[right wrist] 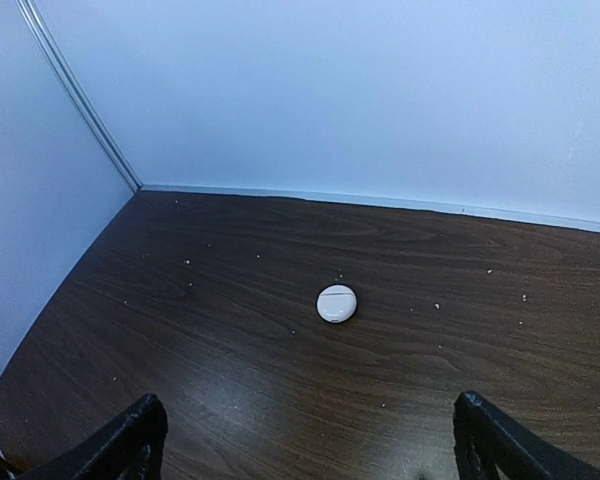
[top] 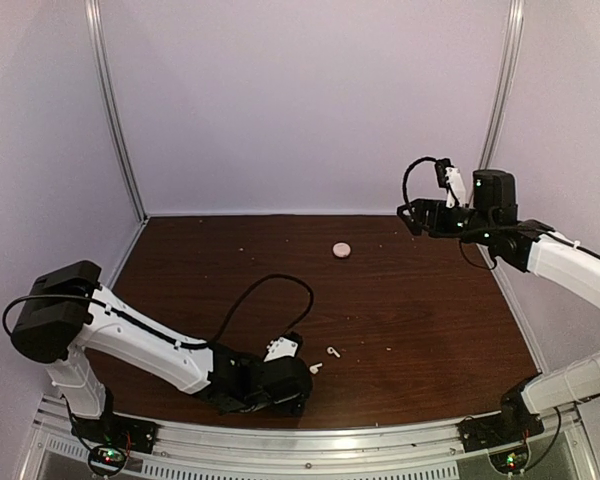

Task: Insert the wireless bluetooth earbuds into the charging case
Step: Adjust the charging case at the center of the board.

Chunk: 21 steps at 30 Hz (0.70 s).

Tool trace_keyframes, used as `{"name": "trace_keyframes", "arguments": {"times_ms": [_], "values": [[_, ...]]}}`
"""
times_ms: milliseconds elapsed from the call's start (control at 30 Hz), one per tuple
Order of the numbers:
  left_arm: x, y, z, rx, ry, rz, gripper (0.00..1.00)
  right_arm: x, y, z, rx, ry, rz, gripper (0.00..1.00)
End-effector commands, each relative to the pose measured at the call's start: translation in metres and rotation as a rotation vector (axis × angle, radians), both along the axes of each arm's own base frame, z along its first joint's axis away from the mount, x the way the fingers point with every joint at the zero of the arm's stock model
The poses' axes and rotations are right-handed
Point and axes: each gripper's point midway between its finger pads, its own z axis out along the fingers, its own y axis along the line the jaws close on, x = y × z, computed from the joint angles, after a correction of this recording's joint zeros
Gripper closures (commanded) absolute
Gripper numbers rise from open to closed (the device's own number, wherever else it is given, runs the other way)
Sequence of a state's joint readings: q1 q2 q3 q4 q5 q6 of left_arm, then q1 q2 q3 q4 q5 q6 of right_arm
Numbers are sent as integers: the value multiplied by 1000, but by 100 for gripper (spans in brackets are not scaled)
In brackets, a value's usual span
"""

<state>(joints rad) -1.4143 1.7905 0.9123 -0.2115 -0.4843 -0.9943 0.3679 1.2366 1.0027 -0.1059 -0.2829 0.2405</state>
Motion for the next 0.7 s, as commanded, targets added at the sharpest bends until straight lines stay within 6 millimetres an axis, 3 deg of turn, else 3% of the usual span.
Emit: {"name": "trace_keyframes", "arguments": {"times_ms": [0, 200, 433, 667], "values": [[12, 4, 1, -11, -2, 61, 17, -1, -2, 9, 85, -13, -29, 0], [22, 20, -4, -1, 3, 97, 21, -3, 1, -8, 114, 24, -17, 0], [24, 34, 1, -23, 3, 92, 27, -7, 20, -20, 82, 66, 107, 0], [22, 48, -2, -24, 15, 103, 28, -16, 27, -18, 94, 56, 165, 0]]}}
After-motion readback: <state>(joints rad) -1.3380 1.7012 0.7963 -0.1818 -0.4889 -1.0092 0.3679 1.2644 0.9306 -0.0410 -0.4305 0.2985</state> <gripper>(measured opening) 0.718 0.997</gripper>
